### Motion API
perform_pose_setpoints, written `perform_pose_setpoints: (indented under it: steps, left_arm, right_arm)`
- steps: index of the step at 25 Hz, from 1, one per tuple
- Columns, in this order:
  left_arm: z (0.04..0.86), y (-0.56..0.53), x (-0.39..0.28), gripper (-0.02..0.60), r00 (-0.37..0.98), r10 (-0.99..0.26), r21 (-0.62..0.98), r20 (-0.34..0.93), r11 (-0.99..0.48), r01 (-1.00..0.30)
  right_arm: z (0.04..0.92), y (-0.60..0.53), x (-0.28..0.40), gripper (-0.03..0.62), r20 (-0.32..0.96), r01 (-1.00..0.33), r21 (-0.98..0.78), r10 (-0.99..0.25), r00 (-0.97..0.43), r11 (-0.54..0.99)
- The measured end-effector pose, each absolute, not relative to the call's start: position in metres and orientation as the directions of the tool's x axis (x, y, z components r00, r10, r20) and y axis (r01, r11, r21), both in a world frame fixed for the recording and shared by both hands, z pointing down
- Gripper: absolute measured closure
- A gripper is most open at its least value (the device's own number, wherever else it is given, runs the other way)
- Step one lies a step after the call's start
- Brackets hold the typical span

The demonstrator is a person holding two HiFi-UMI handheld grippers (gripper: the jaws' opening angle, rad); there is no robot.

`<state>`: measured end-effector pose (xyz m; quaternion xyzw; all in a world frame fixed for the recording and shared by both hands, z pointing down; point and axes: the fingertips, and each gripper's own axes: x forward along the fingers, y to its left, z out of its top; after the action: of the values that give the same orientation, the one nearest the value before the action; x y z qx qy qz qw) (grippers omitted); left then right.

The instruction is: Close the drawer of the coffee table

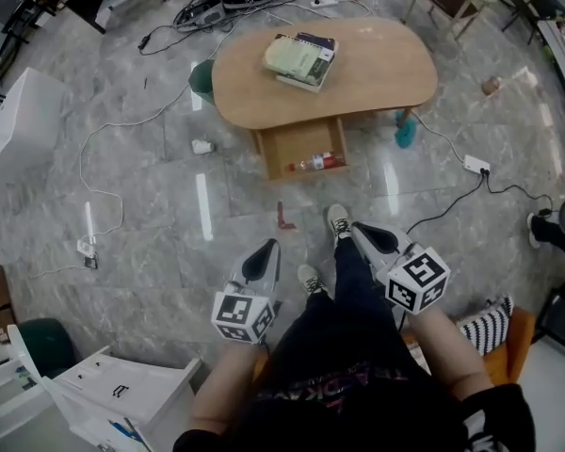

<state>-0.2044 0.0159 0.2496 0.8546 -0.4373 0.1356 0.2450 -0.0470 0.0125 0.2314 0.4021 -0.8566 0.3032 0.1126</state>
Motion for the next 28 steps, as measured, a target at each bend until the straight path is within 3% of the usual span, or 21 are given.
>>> perform_pose_setpoints:
  steps: [10, 28]
  left_arm:
    - [0.334, -0.062, -0.192, 0.580, 0.531, -0.675, 0.288, 0.512, -0.447, -0.847]
    - [0.626, -0.105, -0.211, 0.580, 0.495, -0.618, 0.293, 0.610, -0.405, -0.866]
  right_arm:
    - [0.348, -0.061, -0.020, 0.594, 0.551, -0.767, -0.406, -0.536, -0.639, 0.497]
    - [0.625, -0.110, 0.001, 0.594, 0.669, -0.792, -0.340, -0.461, -0.583, 0.508]
